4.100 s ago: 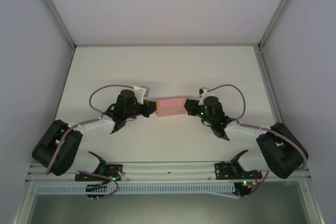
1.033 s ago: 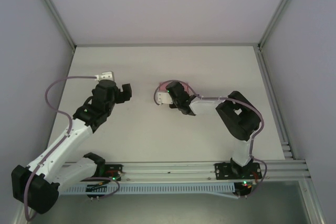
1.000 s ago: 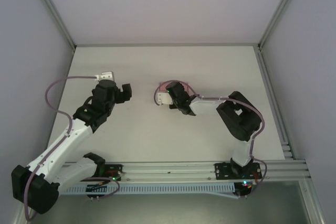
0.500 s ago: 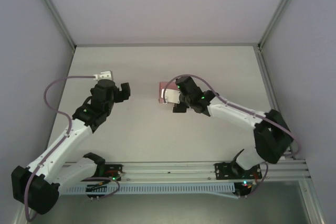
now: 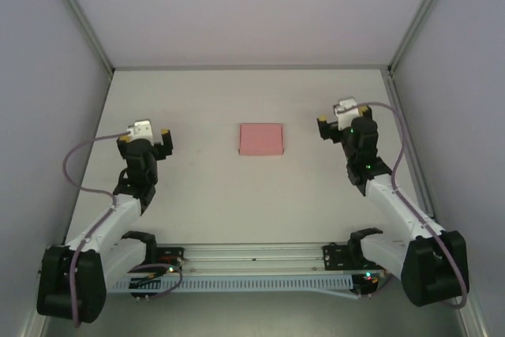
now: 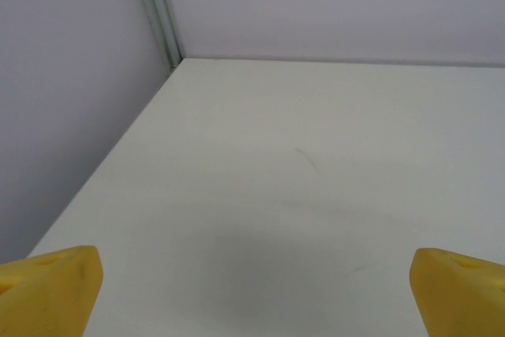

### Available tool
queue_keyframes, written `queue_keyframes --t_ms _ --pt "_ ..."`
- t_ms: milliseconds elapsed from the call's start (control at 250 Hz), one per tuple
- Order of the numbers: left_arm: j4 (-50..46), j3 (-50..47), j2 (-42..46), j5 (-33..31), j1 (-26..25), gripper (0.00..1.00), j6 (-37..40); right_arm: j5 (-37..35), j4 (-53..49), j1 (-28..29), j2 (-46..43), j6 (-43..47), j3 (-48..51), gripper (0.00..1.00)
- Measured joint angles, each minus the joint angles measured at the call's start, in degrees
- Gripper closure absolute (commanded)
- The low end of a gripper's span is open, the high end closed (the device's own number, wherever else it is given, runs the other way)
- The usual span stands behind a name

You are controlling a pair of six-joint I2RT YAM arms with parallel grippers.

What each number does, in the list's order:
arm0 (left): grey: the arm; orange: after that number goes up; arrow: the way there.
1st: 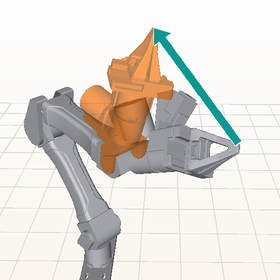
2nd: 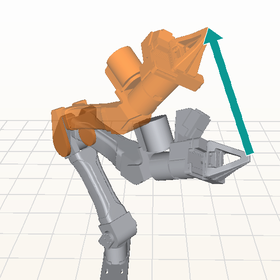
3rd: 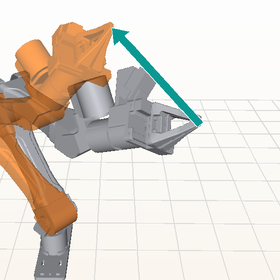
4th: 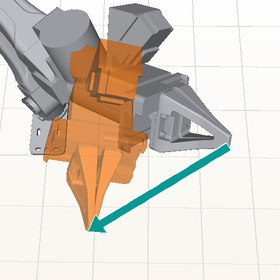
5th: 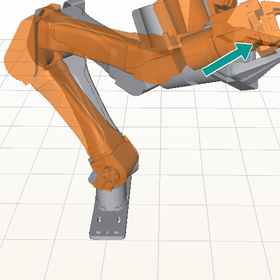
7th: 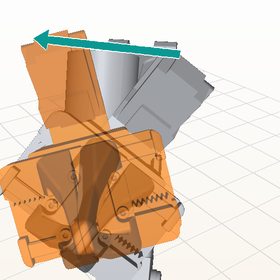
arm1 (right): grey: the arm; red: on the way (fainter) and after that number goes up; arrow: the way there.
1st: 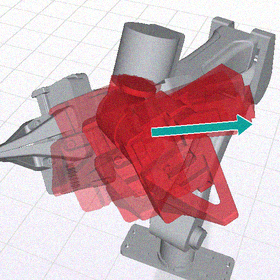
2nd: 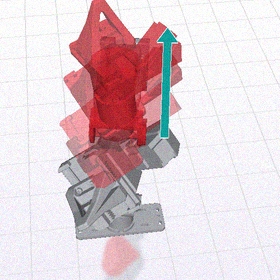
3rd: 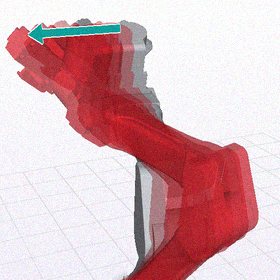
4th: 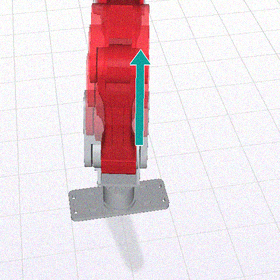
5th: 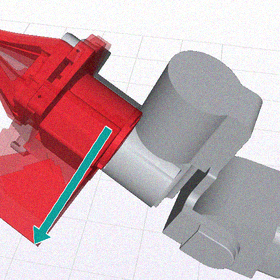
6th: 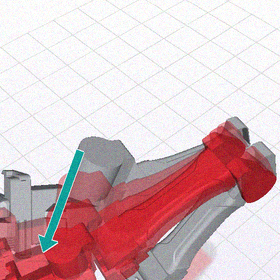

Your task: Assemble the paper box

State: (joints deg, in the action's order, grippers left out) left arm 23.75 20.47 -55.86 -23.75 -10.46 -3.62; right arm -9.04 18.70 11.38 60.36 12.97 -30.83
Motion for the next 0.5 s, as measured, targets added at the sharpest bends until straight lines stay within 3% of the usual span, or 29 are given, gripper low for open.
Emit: queue_keyframes --t_ms 96,196,503 --pt "7.61 -3.54 -2.21 3.63 4.31 0.00 -0.07 -0.09 7.96 -4.59 2.12 -5.11 9.64 0.00" --pt "11.65 -4.31 -5.90 7.02 7.89 0.00 0.11 -0.46 12.22 -6.75 6.73 -8.09 13.44 0.00" --pt "30.14 -7.65 -21.00 12.31 8.98 0.00 2.34 -0.57 34.80 -7.39 22.21 -11.69 16.41 0.00"
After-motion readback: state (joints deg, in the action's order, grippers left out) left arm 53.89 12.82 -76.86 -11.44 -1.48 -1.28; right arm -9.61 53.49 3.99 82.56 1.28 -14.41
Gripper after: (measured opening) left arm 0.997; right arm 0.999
